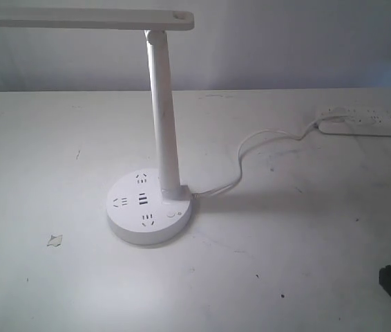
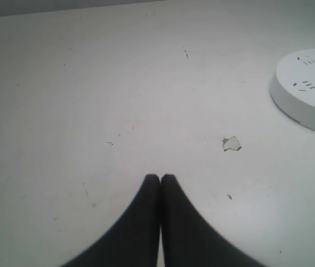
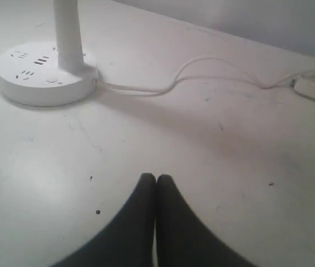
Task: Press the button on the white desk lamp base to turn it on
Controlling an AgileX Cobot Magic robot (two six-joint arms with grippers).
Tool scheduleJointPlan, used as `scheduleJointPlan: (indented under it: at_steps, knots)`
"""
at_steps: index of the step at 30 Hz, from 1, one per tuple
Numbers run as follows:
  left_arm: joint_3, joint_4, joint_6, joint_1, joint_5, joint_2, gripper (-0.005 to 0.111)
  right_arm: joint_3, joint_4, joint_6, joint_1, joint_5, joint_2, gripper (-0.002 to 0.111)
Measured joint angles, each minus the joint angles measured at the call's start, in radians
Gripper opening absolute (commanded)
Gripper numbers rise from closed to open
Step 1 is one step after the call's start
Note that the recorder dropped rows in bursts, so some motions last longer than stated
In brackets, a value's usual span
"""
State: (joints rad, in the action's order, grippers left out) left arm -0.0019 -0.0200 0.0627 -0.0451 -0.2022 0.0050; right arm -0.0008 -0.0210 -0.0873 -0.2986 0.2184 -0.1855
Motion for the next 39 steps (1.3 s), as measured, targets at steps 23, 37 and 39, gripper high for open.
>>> scheduleJointPlan:
  at_steps: [23, 37, 39]
  knots:
    - [0.000, 0.000, 0.000, 0.000, 0.001, 0.000, 0.000, 0.000, 0.000, 0.000, 0.434, 0.125, 0.179, 0.000]
    - [0.000, 0.000, 0.000, 0.000, 0.003, 0.000, 0.000, 0.000, 0.000, -0.002, 0.434, 0.129, 0.179, 0.000]
    - [0.000, 0.000, 0.000, 0.000, 0.003, 0.000, 0.000, 0.000, 0.000, -0.002, 0.434, 0.129, 0.179, 0.000]
